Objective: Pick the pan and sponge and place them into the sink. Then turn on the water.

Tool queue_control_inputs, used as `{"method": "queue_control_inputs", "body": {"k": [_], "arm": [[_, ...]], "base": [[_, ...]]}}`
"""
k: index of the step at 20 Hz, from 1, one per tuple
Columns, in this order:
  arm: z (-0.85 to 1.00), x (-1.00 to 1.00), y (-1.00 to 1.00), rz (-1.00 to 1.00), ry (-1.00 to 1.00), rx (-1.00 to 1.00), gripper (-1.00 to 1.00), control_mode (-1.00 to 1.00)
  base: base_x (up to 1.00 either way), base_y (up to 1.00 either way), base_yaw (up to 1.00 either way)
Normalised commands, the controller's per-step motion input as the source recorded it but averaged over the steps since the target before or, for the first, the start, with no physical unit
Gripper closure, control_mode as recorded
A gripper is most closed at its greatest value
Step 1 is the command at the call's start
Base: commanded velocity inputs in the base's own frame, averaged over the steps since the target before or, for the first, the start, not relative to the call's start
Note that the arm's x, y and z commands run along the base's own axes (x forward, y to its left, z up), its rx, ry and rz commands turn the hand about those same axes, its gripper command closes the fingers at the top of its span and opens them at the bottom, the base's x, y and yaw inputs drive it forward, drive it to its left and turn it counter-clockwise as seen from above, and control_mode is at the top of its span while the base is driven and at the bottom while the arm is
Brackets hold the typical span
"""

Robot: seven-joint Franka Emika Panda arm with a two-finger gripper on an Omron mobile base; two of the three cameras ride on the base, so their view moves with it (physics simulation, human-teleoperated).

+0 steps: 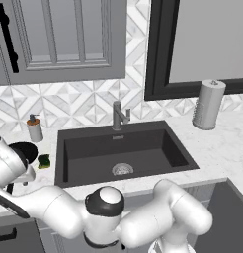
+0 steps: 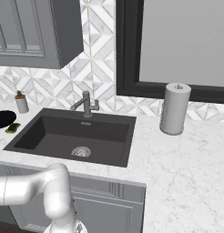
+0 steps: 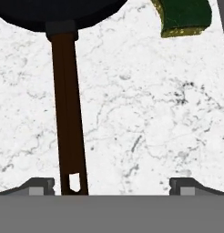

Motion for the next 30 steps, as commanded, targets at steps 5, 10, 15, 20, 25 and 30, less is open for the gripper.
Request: {"method": "queue_control_inputs", "body": {"k": [5,10,15,20,25,30], "arm": [[-0.08,0.04,0.07,-0.05,0.00,0.00,-1.00,-1.00],[-0.15,0.09,0.14,-0.05,0.00,0.00,-1.00,-1.00],[-0.27,0.12,0.11,-0.04,0.00,0.00,-1.00,-1.00],[-0.25,0.16,0.12,-0.03,0.00,0.00,-1.00,-1.00],[-0.12,0.11,0.35,-0.04,0.00,0.00,-1.00,-1.00],[-0.15,0.14,0.29,-0.04,0.01,0.00,-1.00,-1.00]], "base": [[0.00,0.00,0.00],[0.00,0.00,0.00],[0.00,0.00,0.00],[0.00,0.00,0.00],[0.00,0.00,0.00],[0.00,0.00,0.00]]}}
